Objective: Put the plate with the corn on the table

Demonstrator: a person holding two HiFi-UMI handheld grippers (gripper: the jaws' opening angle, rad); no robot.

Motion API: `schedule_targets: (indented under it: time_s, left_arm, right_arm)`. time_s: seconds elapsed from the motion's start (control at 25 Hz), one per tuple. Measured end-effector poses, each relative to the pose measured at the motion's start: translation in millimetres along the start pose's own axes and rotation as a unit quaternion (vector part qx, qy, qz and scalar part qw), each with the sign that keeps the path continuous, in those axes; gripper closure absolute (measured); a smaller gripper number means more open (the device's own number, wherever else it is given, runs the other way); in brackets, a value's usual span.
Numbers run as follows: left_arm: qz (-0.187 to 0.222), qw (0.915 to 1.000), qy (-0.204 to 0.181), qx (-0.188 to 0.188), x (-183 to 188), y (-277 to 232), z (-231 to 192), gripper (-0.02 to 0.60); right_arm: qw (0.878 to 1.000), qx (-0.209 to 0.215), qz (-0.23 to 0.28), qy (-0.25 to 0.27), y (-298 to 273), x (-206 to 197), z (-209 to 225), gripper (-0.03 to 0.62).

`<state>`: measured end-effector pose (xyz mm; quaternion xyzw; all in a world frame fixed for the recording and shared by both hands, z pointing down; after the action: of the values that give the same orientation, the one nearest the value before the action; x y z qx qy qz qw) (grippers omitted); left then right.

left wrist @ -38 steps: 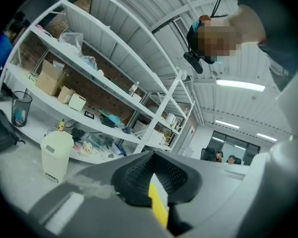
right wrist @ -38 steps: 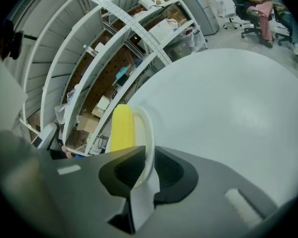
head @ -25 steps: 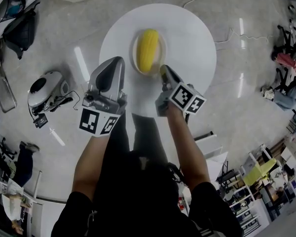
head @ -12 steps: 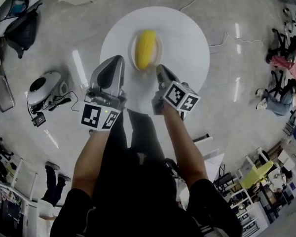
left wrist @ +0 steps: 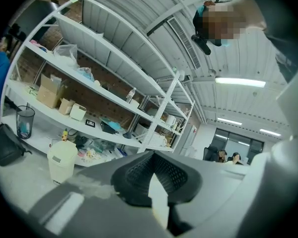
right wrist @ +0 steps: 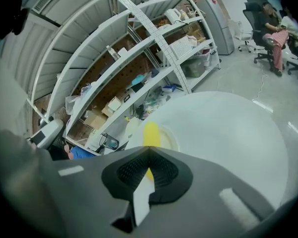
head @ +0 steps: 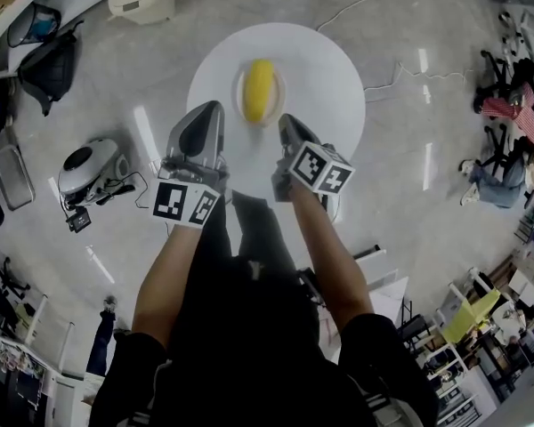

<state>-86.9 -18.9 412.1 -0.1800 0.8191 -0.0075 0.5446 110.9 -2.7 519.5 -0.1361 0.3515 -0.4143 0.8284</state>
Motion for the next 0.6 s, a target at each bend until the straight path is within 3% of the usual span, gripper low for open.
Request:
schedule_targets:
  time_s: [0.28, 0.6]
  left_arm:
    - [-0.001, 1.0, 0.002, -0.007, 22, 11, 18, 0.578]
    - [0.027, 0.9996, -0.006, -0.007, 59, 22, 29, 0.578]
  right_arm:
    - [0.999, 0.009, 0.022, 0.027, 20, 19, -28, 0.585]
    - [0.997, 0.019, 0.045, 0.064, 41, 39, -59, 0.585]
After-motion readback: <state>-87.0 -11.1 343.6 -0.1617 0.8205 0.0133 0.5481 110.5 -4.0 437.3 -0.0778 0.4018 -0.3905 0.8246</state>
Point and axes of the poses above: the fingertips, and each gripper's own axes: y backward along the fingers, z to its right, x out of its top, the point moved 5 cm from there along y, backward along the fingers, and after that the axes turned 13 degrees about x, right-handed, at the moved point
